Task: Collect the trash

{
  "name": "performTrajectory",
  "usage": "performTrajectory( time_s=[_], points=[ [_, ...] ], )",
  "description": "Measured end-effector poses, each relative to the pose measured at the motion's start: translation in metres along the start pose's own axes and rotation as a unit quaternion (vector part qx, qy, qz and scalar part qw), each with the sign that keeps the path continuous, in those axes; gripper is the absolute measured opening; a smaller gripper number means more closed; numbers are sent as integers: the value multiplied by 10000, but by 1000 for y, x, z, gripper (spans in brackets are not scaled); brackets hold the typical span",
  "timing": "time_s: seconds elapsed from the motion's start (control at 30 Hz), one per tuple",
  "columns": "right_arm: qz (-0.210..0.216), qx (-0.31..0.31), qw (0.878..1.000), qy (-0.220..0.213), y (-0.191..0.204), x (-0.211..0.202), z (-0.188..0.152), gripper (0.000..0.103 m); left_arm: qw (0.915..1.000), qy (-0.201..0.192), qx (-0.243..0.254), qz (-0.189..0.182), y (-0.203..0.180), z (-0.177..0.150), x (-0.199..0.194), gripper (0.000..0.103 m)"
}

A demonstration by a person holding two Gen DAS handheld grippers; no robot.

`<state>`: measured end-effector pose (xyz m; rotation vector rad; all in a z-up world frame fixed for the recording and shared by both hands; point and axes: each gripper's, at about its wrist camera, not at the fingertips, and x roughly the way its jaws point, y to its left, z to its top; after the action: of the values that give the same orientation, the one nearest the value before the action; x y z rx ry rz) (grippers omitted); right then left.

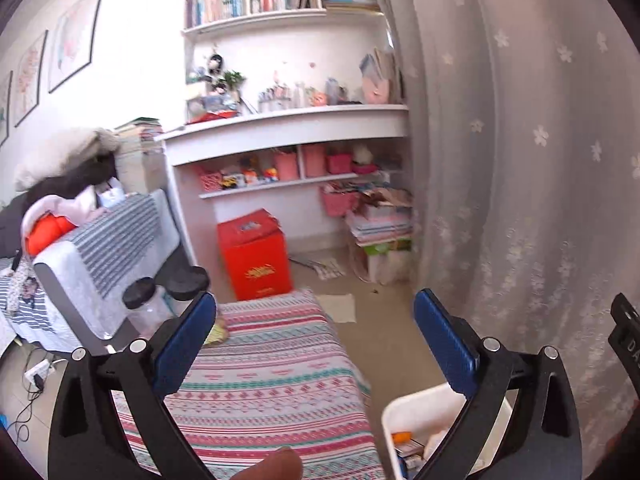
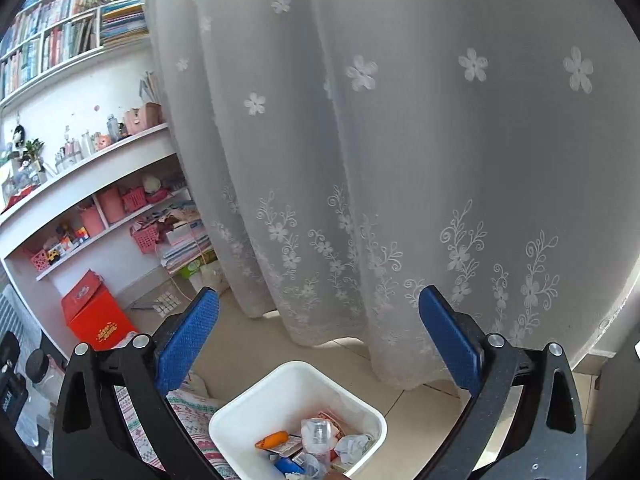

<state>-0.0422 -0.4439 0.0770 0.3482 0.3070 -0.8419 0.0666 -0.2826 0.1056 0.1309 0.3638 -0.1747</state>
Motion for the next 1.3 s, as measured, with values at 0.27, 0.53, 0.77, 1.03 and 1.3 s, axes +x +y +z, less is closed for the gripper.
performTrajectory(
  time_s=[0.27,0.53,0.77,1.03,1.3],
  points=[
    [604,-416,9972,-165,54,-48,-38,96,9988,283,-321,231,91,-29,-22,96],
    [1117,-1251,9857,-191,124,-74,-77,96,9937,601,-892,312,162,-54,-12,96],
    [1350,-1539,9776,-491,153,-92,-92,96,9907,614,-1016,666,194,-60,-12,96],
    [1549,-1503,9759,-335,163,-91,-96,96,9880,889,-1012,749,209,-73,-5,96],
    [1550,-1507,9760,-279,162,-90,-96,96,9878,1014,-1010,618,202,-77,-2,96]
  ],
)
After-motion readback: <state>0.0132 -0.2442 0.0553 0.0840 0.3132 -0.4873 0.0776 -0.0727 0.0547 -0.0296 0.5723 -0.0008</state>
